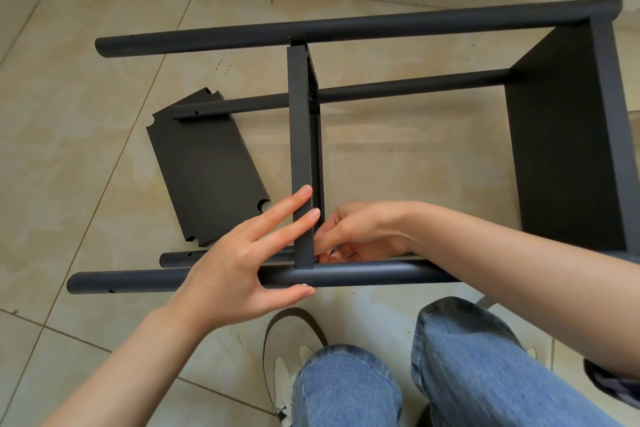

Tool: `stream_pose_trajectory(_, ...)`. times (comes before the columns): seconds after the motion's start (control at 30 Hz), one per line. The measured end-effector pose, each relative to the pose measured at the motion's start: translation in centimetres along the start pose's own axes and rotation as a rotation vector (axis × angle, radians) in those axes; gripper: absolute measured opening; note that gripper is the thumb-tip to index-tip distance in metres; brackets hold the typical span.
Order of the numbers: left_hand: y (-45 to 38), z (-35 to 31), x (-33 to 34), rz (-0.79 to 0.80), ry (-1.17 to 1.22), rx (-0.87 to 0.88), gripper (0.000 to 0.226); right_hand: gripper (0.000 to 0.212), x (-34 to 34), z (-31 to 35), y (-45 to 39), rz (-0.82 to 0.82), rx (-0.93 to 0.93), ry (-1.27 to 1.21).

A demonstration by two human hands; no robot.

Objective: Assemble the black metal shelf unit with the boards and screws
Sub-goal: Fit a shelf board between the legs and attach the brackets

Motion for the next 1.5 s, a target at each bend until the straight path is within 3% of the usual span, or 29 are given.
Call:
stream_pose_trajectory(0.13,0.0,-0.02,0.04,0.002,-0.001,-0.001,0.085,0.017,0.06,-0.14,-0.17,-0.028,0.002,0.038)
stream_pose_trajectory(0.23,-0.05,0.0,0.06,0.002,-0.002,0.002,0.086,0.007,0.04,0.04,0.02,0.021,-0.013,-0.013)
stream_pose_trajectory(0.53,-0.03,0.06,0.05,-0.003,-0.009,0.003,0.085,0.021,-0.16,-0.24,-0.27,-0.036,-0.013,0.004)
stream_pose_trajectory(0.67,-0.11,-0.02,0.08,0.0,0.001,0.002,0.085,0.007,0.08,-0.02,0.05,0.008,-0.024,0.002)
stream_pose_trajectory(0.83,-0.07,-0.09,-0.06,-0.006,0.008,-0.003,0.085,0.007,0.14,0.01,-0.09,0.031,-0.01,-0.028)
stream_pose_trajectory(1.0,-0.1,-0.14,-0.02,-0.007,0.004,-0.003,0.085,0.016,-0.05,-0.13,-0.33,-0.02,0.024,-0.015)
stream_pose_trajectory(1.2,-0.14,-0.2,-0.11,-0.006,0.008,0.002,0.085,0.01,0.0,0.35,-0.59,-0.114,0.035,0.072)
stream_pose_trajectory(1.37,-0.15,-0.13,-0.06,-0.002,-0.004,0.003,0.085,0.008,0.03,0.24,-0.01,0.011,0.001,0.001)
stream_pose_trajectory(1.5,-0.11,-0.13,-0.06,-0.006,0.002,0.0,0.085,0.01,-0.04,-0.01,-0.05,0.007,-0.048,-0.022)
Point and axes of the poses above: each hand's wrist, its own y-axis away from the middle knuckle, its own x-axis out of the palm, z = x × y, the point moved 4 cm from there along -y, towards the middle knuckle, and after that the axes turned 12 degrees about -z, right-handed, at the moved point
